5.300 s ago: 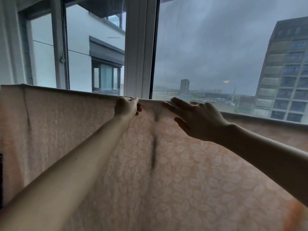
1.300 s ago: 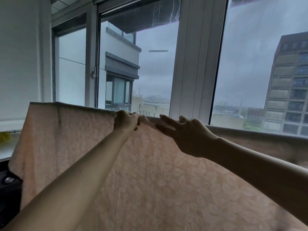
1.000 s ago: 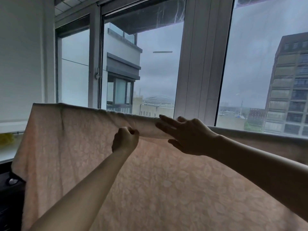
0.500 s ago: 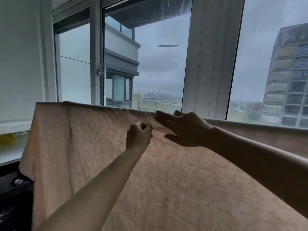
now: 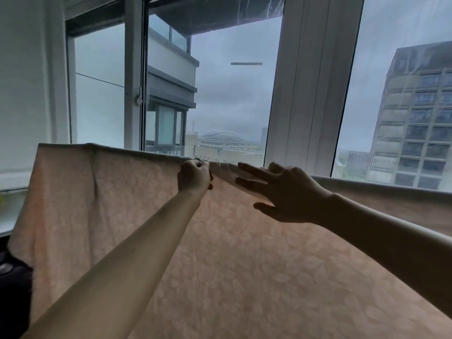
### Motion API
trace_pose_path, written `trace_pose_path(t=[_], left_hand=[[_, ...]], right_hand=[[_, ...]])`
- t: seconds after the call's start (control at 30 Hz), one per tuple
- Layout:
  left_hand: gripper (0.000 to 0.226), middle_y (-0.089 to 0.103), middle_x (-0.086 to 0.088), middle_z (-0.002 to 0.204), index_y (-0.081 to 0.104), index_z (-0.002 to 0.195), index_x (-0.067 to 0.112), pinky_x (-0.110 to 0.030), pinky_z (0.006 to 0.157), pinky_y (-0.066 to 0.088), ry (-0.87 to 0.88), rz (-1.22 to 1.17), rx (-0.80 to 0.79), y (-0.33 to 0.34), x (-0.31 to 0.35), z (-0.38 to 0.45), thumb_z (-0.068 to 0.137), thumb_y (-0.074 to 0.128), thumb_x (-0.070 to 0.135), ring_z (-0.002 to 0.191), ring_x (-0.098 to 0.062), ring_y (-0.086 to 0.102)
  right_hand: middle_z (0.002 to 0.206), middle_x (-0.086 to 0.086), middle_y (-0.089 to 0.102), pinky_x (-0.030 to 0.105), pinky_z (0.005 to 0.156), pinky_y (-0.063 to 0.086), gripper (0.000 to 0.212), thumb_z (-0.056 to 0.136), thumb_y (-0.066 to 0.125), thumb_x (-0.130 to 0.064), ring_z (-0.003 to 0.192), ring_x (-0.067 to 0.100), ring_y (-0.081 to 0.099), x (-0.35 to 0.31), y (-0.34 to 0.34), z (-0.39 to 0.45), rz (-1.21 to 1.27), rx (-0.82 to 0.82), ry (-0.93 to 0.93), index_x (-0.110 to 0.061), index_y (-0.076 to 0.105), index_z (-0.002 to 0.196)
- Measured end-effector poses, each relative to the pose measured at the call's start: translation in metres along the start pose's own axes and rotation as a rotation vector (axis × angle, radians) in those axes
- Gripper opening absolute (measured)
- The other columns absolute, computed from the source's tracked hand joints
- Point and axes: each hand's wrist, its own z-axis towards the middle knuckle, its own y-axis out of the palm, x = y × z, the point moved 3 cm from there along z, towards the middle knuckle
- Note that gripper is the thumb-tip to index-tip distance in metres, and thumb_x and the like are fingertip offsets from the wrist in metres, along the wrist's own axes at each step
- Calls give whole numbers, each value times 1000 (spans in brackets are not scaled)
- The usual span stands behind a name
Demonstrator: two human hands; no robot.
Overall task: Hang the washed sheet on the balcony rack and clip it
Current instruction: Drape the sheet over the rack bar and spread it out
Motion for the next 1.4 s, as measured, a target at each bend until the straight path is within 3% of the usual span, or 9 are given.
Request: trace_pose_path(t=[0.1,0.27,0.5,0.67,0.87,0.97,1.13,1.3,1.4], left_hand=[[30,60,-2,68,59,80,14,-25,55,43,113,259,152,-11,-20,-7,99,44,33,58,-16,58],[31,51,2,59,59,79,12,-22,50,30,181,256,160,-12,-28,-9,100,44,30,49,-12,48],[30,59,2,64,60,77,14,-23,54,41,162,374,139,-11,-36,8,97,49,34,56,-13,58],[32,55,2,57,57,67,14,-22,51,39,174,348,151,-11,-46,8,96,50,27,50,-14,56],[36,52,1,53,52,62,16,-19,48,36,189,277,182,-9,-52,6,97,48,25,46,-11,53],[35,61,-5,58,59,66,12,-33,57,54,161,199,156,-12,-56,9,97,47,24,52,-18,62],[44,63,-4,64,59,70,14,-44,70,59,66,138,177,-32,-57,35,100,38,39,59,-22,64],[53,68,-4,72,59,77,15,-38,74,58,-83,138,111,-46,-46,69,92,41,62,61,-21,67],[41,68,-1,72,58,80,19,-29,62,54,-115,109,44,-46,-44,80,90,52,57,60,-17,66]], right_hand=[[160,-3,15,27,52,41,63,91,23,-60,95,24,60,-1,-1,4,10,22,8,-37,21,149],[160,-2,10,30,58,48,68,92,27,-60,109,28,59,0,3,20,44,55,-5,-37,1,152],[161,-2,-6,35,76,52,65,95,27,-58,130,32,41,-14,9,53,66,47,-51,-43,-7,149],[161,-3,-11,34,77,49,65,96,28,-57,134,32,36,-23,10,71,88,77,-99,-40,-5,150],[161,0,-1,27,63,46,75,96,35,-55,115,24,50,-34,13,93,86,115,-105,-27,-7,152],[161,0,2,27,58,44,79,95,36,-55,107,24,53,-39,14,101,75,116,-108,-23,-8,152],[161,-1,-3,30,62,48,77,96,34,-53,103,24,54,-39,18,102,74,91,-93,-23,-12,151],[161,-2,-5,30,61,41,79,96,36,-52,106,25,53,-41,16,102,55,61,-62,-24,-13,151],[161,-2,-4,30,63,44,78,96,36,-51,104,25,54,-43,15,102,52,51,-42,-25,-12,151]])
